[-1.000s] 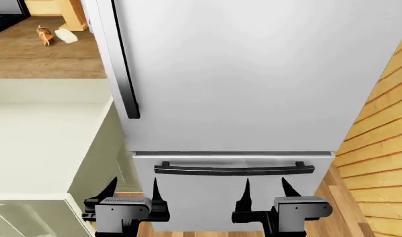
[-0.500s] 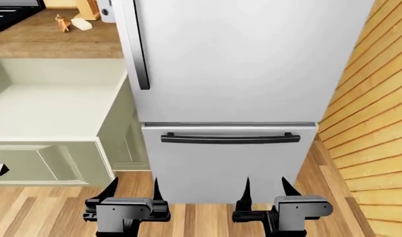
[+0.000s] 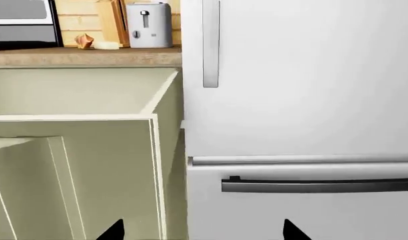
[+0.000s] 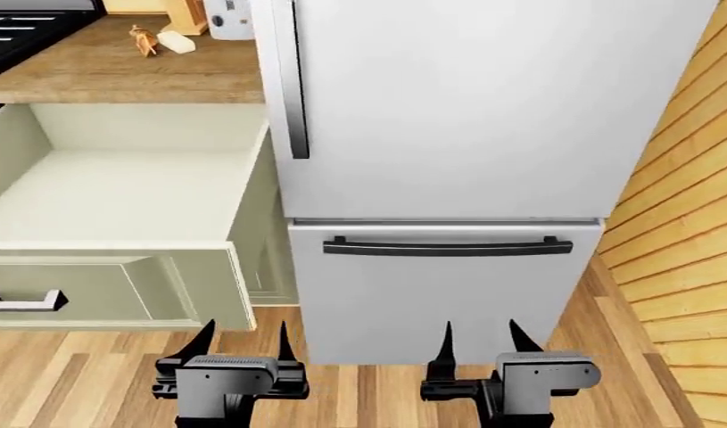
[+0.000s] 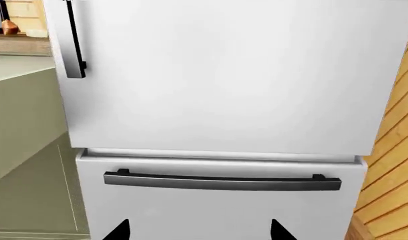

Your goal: Close the left drawer.

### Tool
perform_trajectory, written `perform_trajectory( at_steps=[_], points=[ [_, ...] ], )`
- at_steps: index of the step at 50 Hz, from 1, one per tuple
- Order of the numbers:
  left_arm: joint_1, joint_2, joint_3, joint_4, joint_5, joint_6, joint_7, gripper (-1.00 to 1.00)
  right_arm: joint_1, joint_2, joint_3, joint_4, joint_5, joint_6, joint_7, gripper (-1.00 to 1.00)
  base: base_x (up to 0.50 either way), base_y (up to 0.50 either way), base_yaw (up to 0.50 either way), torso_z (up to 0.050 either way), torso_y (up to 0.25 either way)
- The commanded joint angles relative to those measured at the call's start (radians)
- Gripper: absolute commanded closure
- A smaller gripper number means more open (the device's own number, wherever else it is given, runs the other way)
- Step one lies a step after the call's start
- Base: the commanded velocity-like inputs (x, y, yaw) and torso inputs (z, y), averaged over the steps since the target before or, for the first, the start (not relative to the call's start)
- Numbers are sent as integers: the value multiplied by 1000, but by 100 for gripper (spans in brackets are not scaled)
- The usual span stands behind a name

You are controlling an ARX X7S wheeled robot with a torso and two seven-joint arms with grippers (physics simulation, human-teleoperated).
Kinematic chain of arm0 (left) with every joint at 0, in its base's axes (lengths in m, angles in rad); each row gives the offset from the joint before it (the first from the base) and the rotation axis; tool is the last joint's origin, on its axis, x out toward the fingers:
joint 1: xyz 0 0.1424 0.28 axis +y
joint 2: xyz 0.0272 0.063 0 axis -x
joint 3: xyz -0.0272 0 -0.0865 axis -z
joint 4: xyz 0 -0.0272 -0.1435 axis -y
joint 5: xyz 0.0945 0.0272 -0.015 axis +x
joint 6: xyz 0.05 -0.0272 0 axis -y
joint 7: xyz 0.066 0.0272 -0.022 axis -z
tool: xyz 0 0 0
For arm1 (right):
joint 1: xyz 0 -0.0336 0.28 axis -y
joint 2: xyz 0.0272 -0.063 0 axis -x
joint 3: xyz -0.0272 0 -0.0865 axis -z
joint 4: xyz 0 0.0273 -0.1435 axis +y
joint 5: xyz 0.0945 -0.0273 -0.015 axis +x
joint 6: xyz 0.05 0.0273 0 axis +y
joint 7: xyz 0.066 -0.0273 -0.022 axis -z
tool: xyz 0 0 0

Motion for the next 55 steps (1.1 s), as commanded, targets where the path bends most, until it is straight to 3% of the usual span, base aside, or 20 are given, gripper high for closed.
perform_trajectory(
  at_steps=[1, 55],
  points=[
    [-5, -8, 9, -6, -7, 4, -9, -100, 4, 6, -10, 0, 4, 10, 12, -100, 0, 500, 0, 0, 0],
    [-5, -38, 45, 1, -34, 6, -42, -100, 13, 35, -51, 6, 29, 16, 37, -100, 0, 500, 0, 0, 0]
  ],
)
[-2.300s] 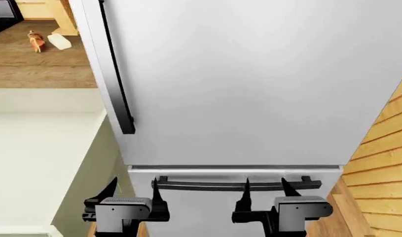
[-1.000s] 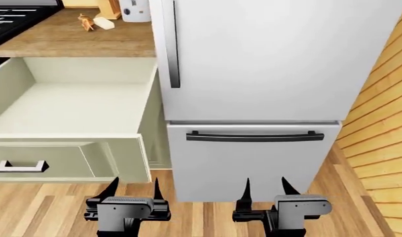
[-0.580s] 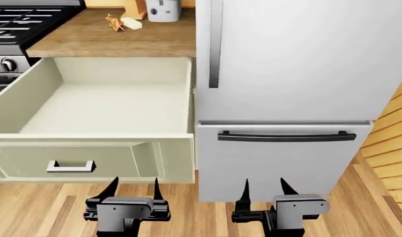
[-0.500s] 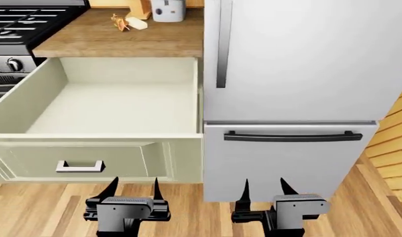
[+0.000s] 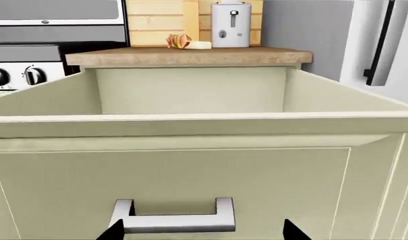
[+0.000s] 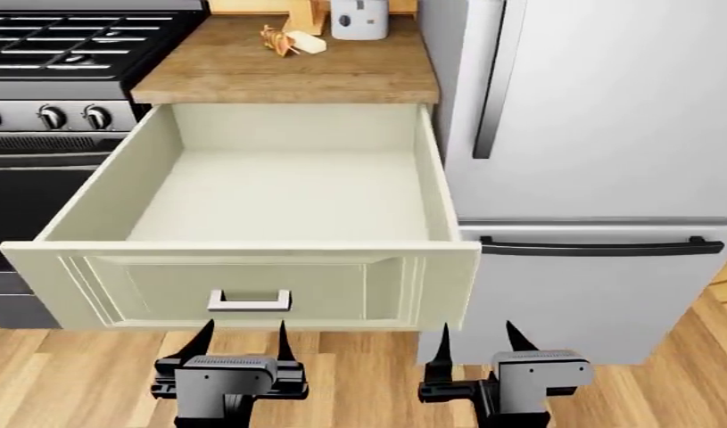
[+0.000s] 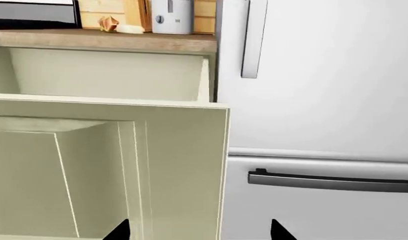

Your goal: Close the left drawer.

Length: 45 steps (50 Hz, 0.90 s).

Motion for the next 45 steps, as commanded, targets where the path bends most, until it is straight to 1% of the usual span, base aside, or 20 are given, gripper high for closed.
perform_trajectory(
  at_steps=[1, 45],
  points=[
    [-1, -5, 7, -3, -5, 2, -6, -100, 2, 5, -8, 4, 5, -4, 5, -100, 0, 500, 0, 0, 0],
    [3, -23, 33, 7, -23, 7, -29, -100, 2, 23, -29, -3, 29, -8, 23, -100, 0, 500, 0, 0, 0]
  ],
)
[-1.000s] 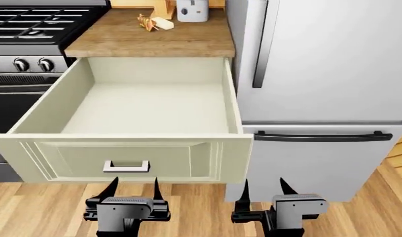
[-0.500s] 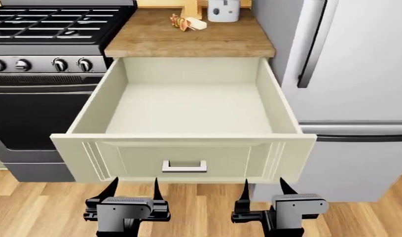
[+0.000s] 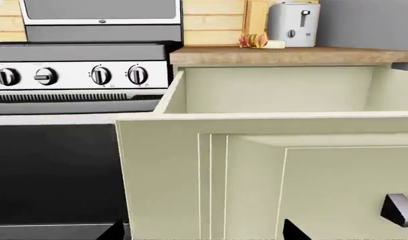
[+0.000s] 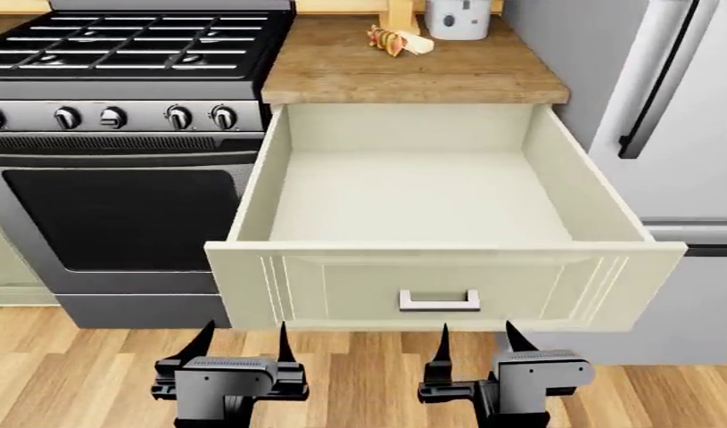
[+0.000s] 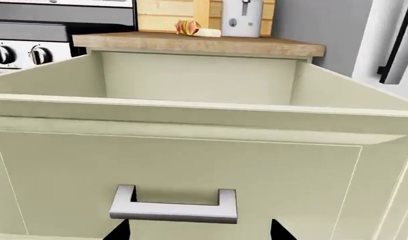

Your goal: Close the left drawer.

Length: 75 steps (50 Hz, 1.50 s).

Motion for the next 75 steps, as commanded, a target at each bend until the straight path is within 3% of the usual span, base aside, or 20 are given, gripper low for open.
perform_trajectory(
  at_steps=[1, 75],
  points=[
    [1, -4, 6, 1, -6, 0, -6, -100, 0, 3, -5, 0, 8, -3, 4, -100, 0, 500, 0, 0, 0],
    [-9, -29, 39, -8, -29, 10, -35, -100, 8, 29, -37, 3, 32, -14, 33, -100, 0, 500, 0, 0, 0]
  ],
)
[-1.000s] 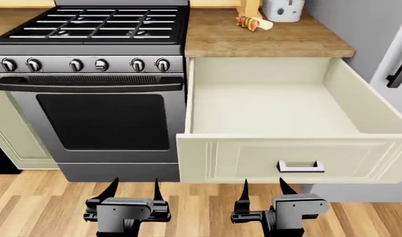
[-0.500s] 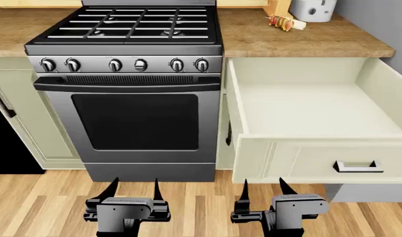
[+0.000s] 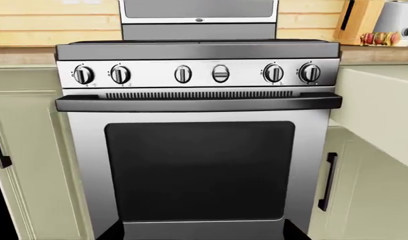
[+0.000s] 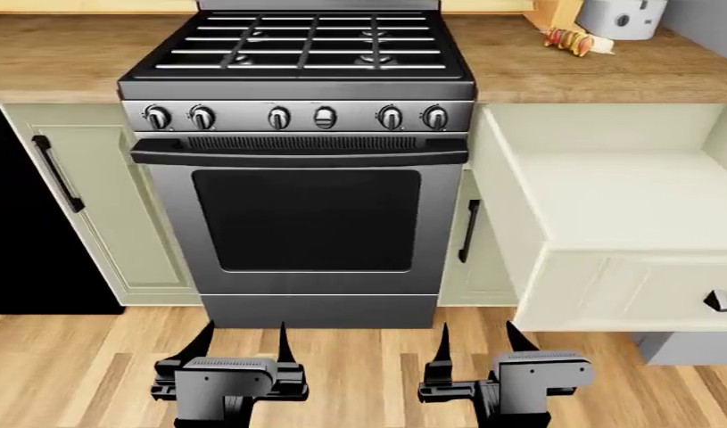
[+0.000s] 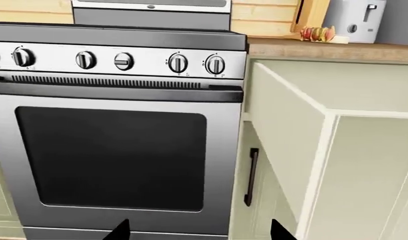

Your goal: Close the left drawer.

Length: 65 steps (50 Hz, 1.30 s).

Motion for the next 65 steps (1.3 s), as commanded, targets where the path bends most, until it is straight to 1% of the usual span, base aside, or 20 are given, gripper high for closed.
perform_trajectory(
  at_steps=[1, 8, 13, 14, 15, 21, 36, 38, 41, 65],
  points=[
    [-1, -4, 5, 1, -3, 0, -5, -100, 2, 3, -5, 2, 5, -2, 2, -100, -1, 500, 0, 0, 0],
    [-3, -6, 9, -2, -3, 2, -8, -100, 5, 5, -9, 5, 6, 1, 6, -100, -1, 500, 0, 0, 0],
    [-3, -7, 10, 0, -7, 1, -9, -100, 1, 5, -9, 5, 13, -31, -2, -100, -1, 456, 0, 0, 0],
    [-3, -7, 11, -2, -6, 3, -10, -100, -3, 4, -5, 6, 25, -54, -12, -100, 0, 145, 0, 0, 0],
    [-3, -8, 11, -2, -7, 3, -9, -100, -4, 8, -7, -3, 20, -30, -3, -100, 0, 0, 0, 0, 0],
    [-4, -10, 13, 1, -9, 0, -12, -100, -1, 10, -12, -10, 27, -20, -7, -100, 0, 0, 0, 0, 0],
    [-14, -11, 20, -17, -12, 8, -14, -100, -1, 16, -14, -9, 38, -34, -7, -100, 0, 0, 0, 0, 0],
    [-14, -12, 21, -13, -14, 5, -15, -100, -8, 21, -18, -13, 33, -63, -17, -100, 86, 0, 0, 0, 0],
    [-13, -13, 22, -15, -12, 9, -16, -100, -1, 20, -19, -8, 31, -42, -6, -100, 500, 1, 0, 0, 0],
    [-11, -20, 32, -16, -17, 18, -25, -100, 2, 24, -29, 1, 38, -48, 3, -100, 500, 1, 0, 0, 0]
  ],
)
